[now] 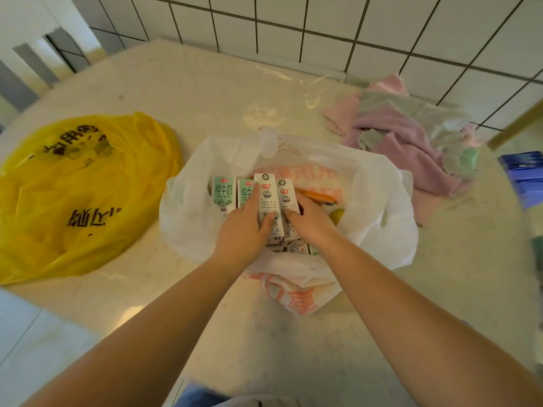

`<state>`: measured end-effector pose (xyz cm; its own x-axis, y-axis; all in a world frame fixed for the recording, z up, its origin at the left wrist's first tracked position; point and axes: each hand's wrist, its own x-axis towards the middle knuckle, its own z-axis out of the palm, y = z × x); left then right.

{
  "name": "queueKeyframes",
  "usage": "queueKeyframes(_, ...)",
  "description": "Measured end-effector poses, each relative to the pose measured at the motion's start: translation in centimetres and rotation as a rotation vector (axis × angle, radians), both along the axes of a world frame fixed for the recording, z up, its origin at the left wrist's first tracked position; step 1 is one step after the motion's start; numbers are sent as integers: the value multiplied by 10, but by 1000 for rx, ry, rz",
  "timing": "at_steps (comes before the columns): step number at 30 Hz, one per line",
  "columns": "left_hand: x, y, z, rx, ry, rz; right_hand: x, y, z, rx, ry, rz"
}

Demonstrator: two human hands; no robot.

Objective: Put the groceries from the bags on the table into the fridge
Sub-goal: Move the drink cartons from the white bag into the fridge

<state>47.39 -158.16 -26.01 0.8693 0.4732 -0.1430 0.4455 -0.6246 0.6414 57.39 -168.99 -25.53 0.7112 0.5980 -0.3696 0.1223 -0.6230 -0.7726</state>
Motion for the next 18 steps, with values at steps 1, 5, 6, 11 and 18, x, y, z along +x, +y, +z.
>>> queueKeyframes(1, 0, -1, 1, -24, -11, 11, -1, 0, 1, 24, 23, -18)
queueKeyframes(5, -3, -5, 7, -187, -74, 67, -4, 0, 2, 126, 126, -93)
queueKeyframes(6, -4, -4, 9, -242, -86, 79, -5, 0, 0, 162, 170, -124)
queueKeyframes(11, -12, 2, 24, -587, -215, 109, -10, 2, -3, 347, 305, -254)
queueKeyframes(18, -31, 24, 61, -751, -349, 134, -9, 9, 37, 533, 293, -206)
